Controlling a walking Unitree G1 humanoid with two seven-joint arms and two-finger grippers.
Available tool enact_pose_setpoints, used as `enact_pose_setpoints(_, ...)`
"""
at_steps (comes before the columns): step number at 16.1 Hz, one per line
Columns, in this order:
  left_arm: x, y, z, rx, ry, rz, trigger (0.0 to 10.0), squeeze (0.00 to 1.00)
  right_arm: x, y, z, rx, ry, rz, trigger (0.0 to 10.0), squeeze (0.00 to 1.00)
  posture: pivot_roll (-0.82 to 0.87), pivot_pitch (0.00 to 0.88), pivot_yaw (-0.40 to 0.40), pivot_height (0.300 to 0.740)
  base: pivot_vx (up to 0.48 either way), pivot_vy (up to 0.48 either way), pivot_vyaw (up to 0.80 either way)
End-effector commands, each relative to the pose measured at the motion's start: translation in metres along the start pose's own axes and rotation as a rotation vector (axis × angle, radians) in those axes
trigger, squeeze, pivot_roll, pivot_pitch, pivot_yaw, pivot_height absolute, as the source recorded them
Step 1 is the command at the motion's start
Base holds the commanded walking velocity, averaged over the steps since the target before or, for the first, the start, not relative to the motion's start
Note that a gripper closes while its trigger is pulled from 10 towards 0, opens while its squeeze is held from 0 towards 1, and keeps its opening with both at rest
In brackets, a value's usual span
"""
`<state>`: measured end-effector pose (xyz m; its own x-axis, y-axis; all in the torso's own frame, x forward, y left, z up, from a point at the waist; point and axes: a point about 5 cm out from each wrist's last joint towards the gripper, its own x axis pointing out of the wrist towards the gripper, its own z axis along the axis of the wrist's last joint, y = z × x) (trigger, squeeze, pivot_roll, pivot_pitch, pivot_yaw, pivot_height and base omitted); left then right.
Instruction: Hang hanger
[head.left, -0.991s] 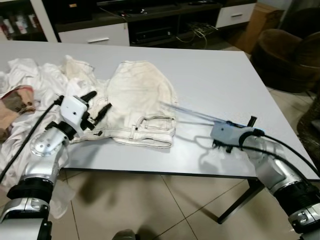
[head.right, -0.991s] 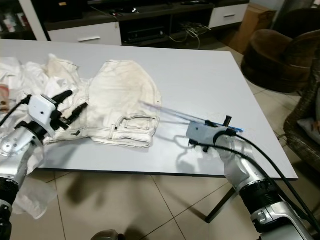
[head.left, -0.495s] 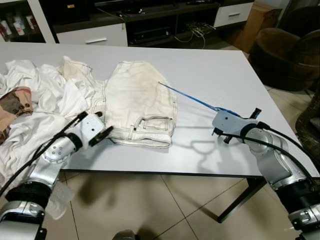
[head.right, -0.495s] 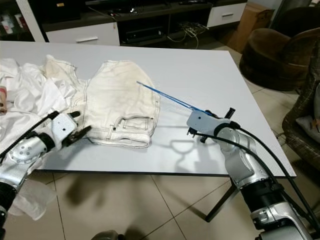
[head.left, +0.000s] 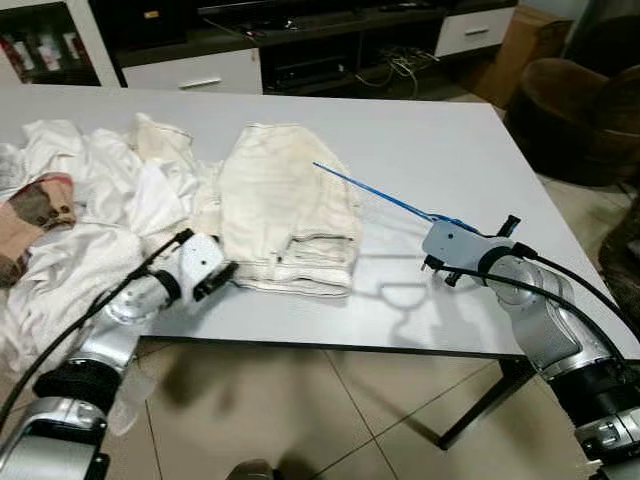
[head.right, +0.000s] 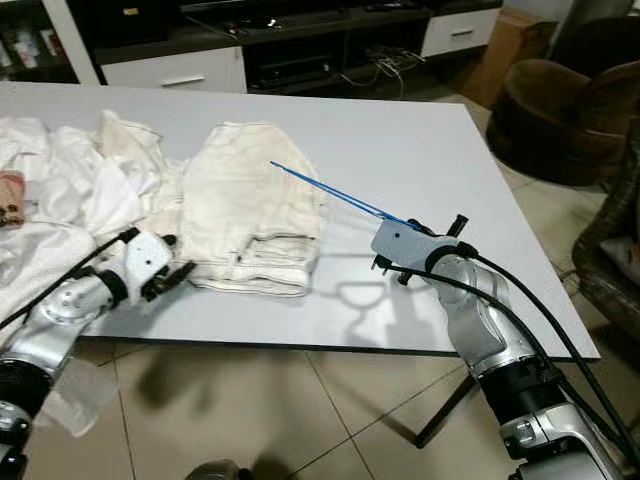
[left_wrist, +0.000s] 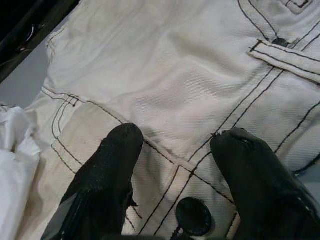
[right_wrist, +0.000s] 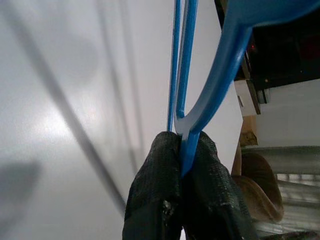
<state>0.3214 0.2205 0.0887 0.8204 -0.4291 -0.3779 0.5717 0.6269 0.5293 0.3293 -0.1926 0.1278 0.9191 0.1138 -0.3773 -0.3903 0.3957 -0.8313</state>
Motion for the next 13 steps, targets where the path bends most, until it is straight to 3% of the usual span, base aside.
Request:
enact_pose_setpoints(1,0.007,-0.024,-0.001,0.012,0.01,-0.117,10.0,0.0,-0.001,-0.001,0.006,-0.013,-0.018,-0.009,10.0,0.0,0.1,0.0,0.02,0.74,0.0,0.0,0.0)
enact_pose_setpoints(4,0.012,-0.039,0.006,-0.003,-0.045,-0.169,10.0,0.0,-0.002,0.0,0.007,-0.017,-0.025,-0.004,10.0,0.0,0.1,0.001,0.02,0.74,0.0,0.0,0.0)
enact_pose_setpoints(9,0.015,-0.04,0.008,0.003,-0.062,-0.123,10.0,0.0,-0.002,0.005,0.015,-0.03,-0.067,0.021,10.0,0.0,0.1,0.002,0.016,0.74,0.0,0.0,0.0)
enact_pose_setpoints(11,0.013,-0.021,0.012,0.03,-0.097,0.026,10.0,0.0,-0.003,0.015,0.022,-0.042,-0.103,0.074,10.0,0.0,0.1,0.003,0.015,0.74,0.0,0.0,0.0)
enact_pose_setpoints(13,0.007,0.004,0.03,0.04,-0.219,0.203,10.0,0.0,-0.004,0.019,0.024,-0.045,-0.116,0.091,10.0,0.0,0.11,0.006,0.014,0.74,0.0,0.0,0.0)
